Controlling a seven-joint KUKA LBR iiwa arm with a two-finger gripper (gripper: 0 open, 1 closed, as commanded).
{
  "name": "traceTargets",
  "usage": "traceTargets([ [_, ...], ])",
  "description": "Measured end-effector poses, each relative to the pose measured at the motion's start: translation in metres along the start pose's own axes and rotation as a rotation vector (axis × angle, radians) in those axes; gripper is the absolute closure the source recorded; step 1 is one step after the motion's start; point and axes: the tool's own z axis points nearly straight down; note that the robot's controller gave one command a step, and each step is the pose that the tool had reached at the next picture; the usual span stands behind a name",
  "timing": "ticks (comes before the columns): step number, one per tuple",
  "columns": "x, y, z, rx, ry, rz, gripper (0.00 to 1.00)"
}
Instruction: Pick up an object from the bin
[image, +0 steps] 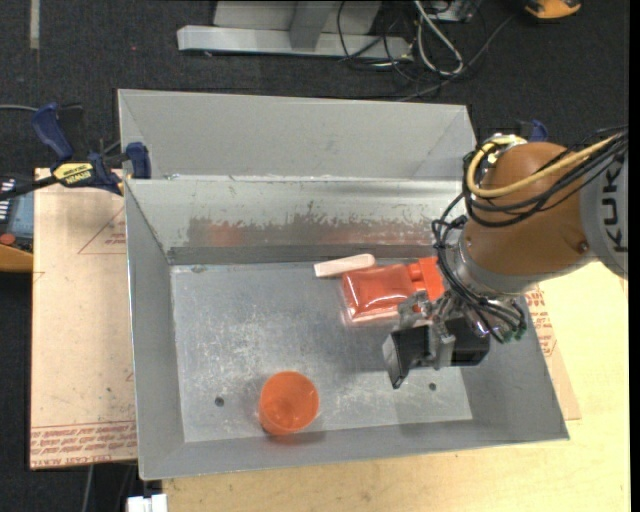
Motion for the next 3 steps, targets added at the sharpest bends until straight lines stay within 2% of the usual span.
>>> traceTargets([
  [1,0.004,0.003,-0.027,-0.007,0.015,0.002,1.00],
  [2,-0.006,0.008,-0.057,-0.004,0.010,0.039,1.00],
  [3,-0.010,0.005,-0.067,-0.005,0.004,0.044,1.00],
])
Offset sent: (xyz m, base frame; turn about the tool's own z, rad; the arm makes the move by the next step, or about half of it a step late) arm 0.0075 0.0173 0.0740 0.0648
